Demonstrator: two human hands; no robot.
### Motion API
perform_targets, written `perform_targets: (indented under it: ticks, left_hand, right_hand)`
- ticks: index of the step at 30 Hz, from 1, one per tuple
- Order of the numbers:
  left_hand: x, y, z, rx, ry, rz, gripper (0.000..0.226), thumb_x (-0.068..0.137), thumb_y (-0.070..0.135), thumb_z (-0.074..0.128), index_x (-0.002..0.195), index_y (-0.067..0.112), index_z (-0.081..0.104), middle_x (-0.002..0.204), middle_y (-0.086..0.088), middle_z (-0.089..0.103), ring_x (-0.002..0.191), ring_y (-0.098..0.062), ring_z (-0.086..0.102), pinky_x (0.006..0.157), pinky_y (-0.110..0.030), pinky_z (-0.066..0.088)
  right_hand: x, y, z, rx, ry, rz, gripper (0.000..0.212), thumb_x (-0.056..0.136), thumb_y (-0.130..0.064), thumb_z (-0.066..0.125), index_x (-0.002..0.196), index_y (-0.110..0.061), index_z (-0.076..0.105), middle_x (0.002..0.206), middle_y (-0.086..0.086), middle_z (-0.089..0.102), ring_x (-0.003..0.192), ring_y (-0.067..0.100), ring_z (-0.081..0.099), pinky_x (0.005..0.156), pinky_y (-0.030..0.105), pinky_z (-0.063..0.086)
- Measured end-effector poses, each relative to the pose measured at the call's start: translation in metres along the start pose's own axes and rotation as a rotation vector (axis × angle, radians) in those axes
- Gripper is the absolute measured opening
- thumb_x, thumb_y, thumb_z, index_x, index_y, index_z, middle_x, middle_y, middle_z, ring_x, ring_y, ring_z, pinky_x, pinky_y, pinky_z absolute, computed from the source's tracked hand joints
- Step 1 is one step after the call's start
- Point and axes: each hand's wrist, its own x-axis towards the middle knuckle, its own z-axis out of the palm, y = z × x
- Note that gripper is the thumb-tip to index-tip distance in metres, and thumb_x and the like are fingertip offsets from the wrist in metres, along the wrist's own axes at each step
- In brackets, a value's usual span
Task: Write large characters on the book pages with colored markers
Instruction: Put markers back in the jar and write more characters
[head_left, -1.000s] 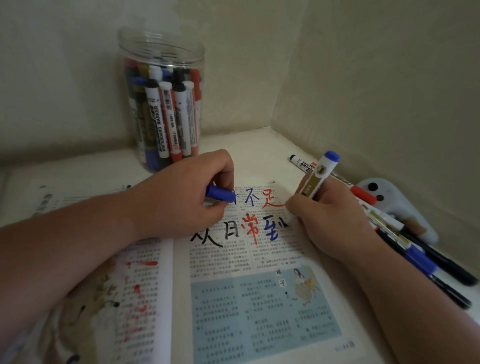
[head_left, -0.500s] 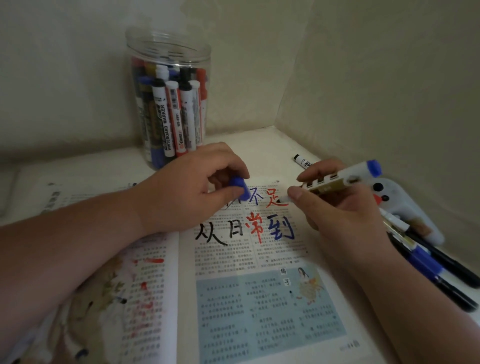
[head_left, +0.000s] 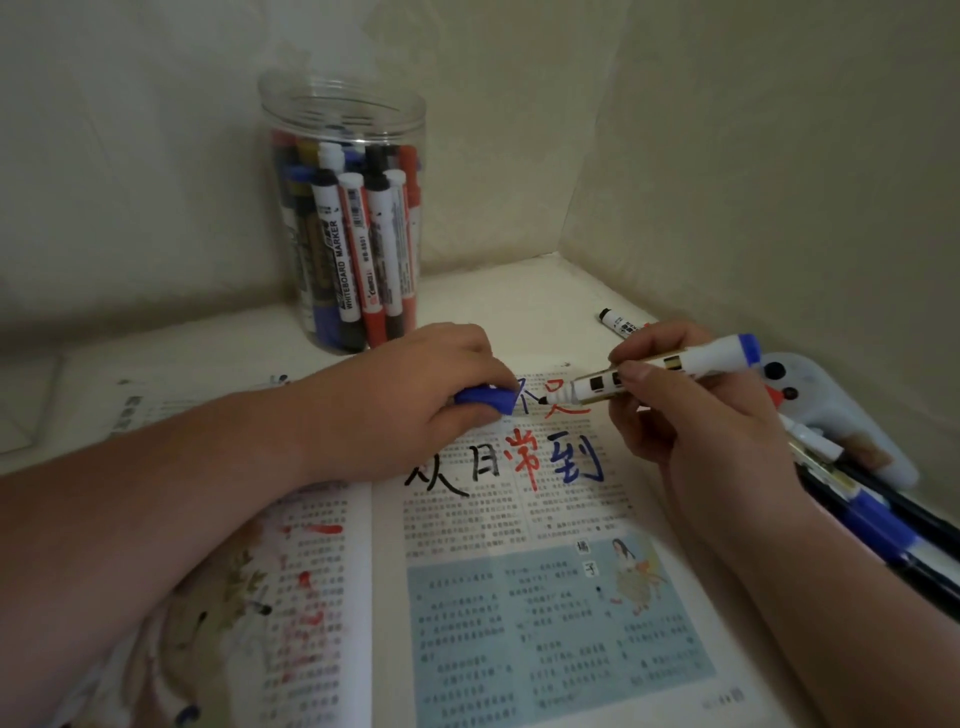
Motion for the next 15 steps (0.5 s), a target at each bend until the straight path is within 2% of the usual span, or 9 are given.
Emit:
perform_targets:
  ticks: [2, 4, 6, 8, 11, 15]
  left_hand:
    - [-0.002, 0.004, -0.003, -0.096, 0.027, -0.045, 0.021, 0.101, 0.038, 0.052, 0.120, 0.033, 0.058, 0.103, 0.022, 0.054, 0.098, 0.001, 0.053, 0.084, -0.010, 0.040]
    - [-0.003, 0.007, -0.004, -0.161, 0.027, -0.088, 0.017, 0.098, 0.039, 0.055, 0.115, 0.040, 0.052, 0.100, 0.026, 0.055, 0.097, 0.002, 0.055, 0.079, -0.011, 0.044]
    - [-0.004, 0.008, -0.004, -0.176, 0.021, -0.087, 0.018, 0.097, 0.042, 0.057, 0.114, 0.042, 0.051, 0.101, 0.026, 0.057, 0.098, 0.002, 0.057, 0.081, -0.015, 0.047]
    - [-0.003, 0.010, -0.004, -0.188, 0.016, -0.081, 0.018, 0.096, 0.044, 0.058, 0.113, 0.043, 0.052, 0.103, 0.027, 0.058, 0.100, 0.003, 0.057, 0.081, -0.013, 0.047]
    - [-0.002, 0.011, -0.004, -0.217, 0.016, -0.078, 0.020, 0.095, 0.045, 0.058, 0.114, 0.039, 0.057, 0.104, 0.025, 0.060, 0.102, 0.005, 0.057, 0.081, -0.009, 0.045]
    - [-0.002, 0.011, -0.004, -0.237, 0.038, -0.059, 0.024, 0.094, 0.049, 0.056, 0.114, 0.037, 0.060, 0.103, 0.025, 0.061, 0.103, 0.003, 0.057, 0.080, -0.006, 0.040]
  right_hand:
    - [0.001, 0.001, -0.002, 0.025, 0.007, -0.011, 0.010, 0.080, -0.012, 0.062, 0.074, -0.019, 0.064, 0.063, 0.013, 0.046, 0.059, 0.024, 0.039, 0.051, 0.025, 0.033]
    - [0.001, 0.001, -0.003, 0.039, -0.007, -0.021, 0.008, 0.081, -0.011, 0.063, 0.075, -0.017, 0.062, 0.059, 0.009, 0.045, 0.056, 0.022, 0.039, 0.048, 0.023, 0.032]
    - [-0.001, 0.000, -0.004, 0.030, -0.048, -0.033, 0.007, 0.081, -0.012, 0.066, 0.077, -0.017, 0.063, 0.058, 0.004, 0.047, 0.055, 0.017, 0.040, 0.048, 0.021, 0.034]
    - [-0.004, -0.002, -0.001, 0.021, -0.096, -0.070, 0.012, 0.083, -0.008, 0.073, 0.085, -0.010, 0.062, 0.055, -0.004, 0.051, 0.051, 0.009, 0.046, 0.049, 0.016, 0.037]
    - [-0.008, -0.006, 0.005, 0.064, -0.104, -0.124, 0.009, 0.085, -0.002, 0.064, 0.090, 0.003, 0.058, 0.052, -0.009, 0.058, 0.047, 0.002, 0.056, 0.049, 0.010, 0.042]
    - [-0.009, -0.011, 0.007, 0.137, -0.114, -0.192, 0.017, 0.080, -0.009, 0.060, 0.090, 0.003, 0.056, 0.052, -0.012, 0.059, 0.047, 0.001, 0.056, 0.049, 0.010, 0.043]
